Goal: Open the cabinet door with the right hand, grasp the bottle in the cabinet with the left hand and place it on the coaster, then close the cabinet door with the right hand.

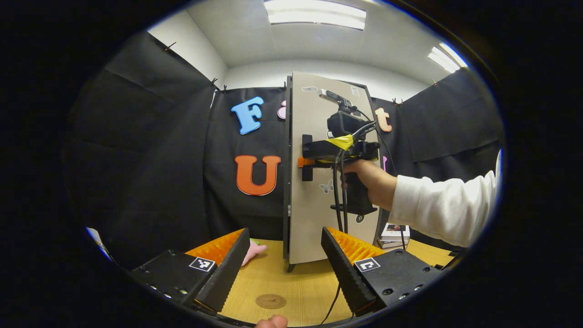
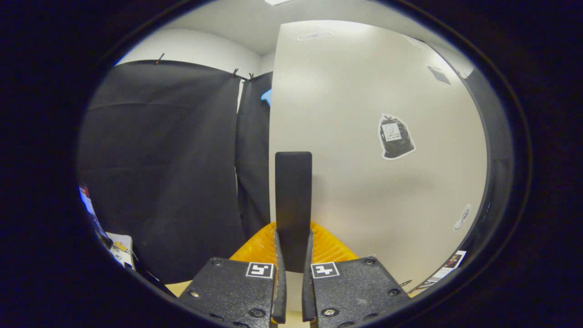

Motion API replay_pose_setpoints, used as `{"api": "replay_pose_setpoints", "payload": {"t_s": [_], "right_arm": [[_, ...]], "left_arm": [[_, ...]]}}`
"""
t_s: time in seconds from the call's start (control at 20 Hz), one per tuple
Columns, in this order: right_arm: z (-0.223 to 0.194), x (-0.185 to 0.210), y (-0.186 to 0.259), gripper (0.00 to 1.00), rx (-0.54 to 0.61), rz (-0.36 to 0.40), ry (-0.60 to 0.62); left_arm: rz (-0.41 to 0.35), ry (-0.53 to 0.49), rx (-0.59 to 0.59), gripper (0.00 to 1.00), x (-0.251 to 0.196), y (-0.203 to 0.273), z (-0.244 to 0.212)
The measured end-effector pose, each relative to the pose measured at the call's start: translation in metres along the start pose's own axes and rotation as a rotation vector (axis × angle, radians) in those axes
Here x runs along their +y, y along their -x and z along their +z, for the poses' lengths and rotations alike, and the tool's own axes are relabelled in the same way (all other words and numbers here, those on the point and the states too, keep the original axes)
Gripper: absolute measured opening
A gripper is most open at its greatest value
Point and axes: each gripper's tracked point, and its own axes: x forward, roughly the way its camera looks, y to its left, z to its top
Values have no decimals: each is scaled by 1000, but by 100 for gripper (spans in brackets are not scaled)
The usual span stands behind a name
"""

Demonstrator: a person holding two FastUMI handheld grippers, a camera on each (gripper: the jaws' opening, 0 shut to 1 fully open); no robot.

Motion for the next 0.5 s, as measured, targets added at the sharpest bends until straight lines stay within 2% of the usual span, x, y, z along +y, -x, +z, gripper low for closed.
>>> {"api": "replay_pose_setpoints", "payload": {"t_s": [0.5], "right_arm": [[-1, -1, 34, 17, -29, 57, -12]], "left_arm": [[-22, 4, 1, 95, 23, -58, -2]]}}
